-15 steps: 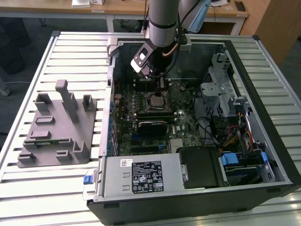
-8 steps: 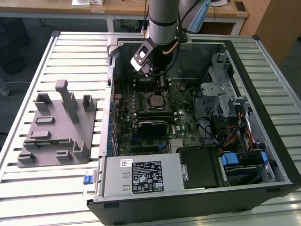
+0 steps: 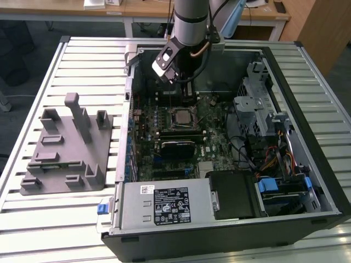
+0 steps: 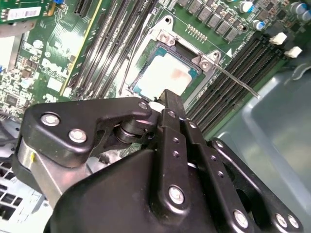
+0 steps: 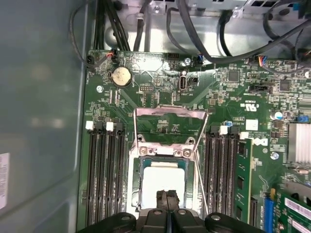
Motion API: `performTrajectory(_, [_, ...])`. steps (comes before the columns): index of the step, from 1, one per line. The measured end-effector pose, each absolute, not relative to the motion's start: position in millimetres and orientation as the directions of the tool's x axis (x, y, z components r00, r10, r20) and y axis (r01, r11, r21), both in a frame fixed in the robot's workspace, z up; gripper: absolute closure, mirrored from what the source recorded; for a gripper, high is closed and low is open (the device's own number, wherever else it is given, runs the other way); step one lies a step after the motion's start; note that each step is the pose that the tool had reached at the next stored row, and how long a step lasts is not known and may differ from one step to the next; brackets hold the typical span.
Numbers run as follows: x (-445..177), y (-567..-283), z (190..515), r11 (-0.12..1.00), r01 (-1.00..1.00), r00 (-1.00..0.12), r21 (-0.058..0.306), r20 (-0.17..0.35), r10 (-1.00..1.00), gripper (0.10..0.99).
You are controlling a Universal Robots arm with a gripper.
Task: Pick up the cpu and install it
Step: 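Close the cpu cover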
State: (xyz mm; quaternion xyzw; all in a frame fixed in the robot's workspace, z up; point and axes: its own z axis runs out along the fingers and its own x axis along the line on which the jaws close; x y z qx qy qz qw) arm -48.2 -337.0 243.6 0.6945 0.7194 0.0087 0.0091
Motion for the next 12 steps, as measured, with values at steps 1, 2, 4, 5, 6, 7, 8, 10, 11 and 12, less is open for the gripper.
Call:
performTrajectory(1, [-48.2, -337.0, 246.0, 0.035, 0.999, -0.035, 0.025, -0.001, 0.999, 0.98])
performTrajectory(2, [-48.3, -337.0, 248.6, 0.035, 0.999, -0.035, 0.025, -0.001, 0.999, 0.98])
performTrajectory(4, [-48.2, -337.0, 253.5, 0.035, 0.999, -0.035, 0.025, -0.001, 0.999, 0.98])
performTrajectory(5, [-48.2, -337.0, 256.1, 0.035, 0.999, -0.035, 0.025, -0.001, 0.999, 0.98])
performTrajectory(6, [-48.2, -337.0, 259.0, 0.035, 0.999, -0.035, 0.025, -0.001, 0.999, 0.98])
performTrajectory(7, [-48.2, -337.0, 262.2, 0.035, 0.999, -0.035, 0.025, -0.001, 0.999, 0.98])
performTrajectory(8, [-48.2, -337.2, 264.6, 0.035, 0.999, -0.035, 0.025, -0.001, 0.999, 0.98])
performTrajectory(10, [-48.2, -339.7, 265.4, 0.035, 0.999, -0.035, 0.025, -0.001, 0.999, 0.98])
performTrajectory(11, [-48.2, -342.3, 265.5, 0.035, 0.999, -0.035, 0.025, -0.001, 0.999, 0.98])
performTrajectory(12, [-48.2, -345.0, 265.5, 0.034, 0.999, -0.034, 0.025, -0.001, 0.999, 0.98])
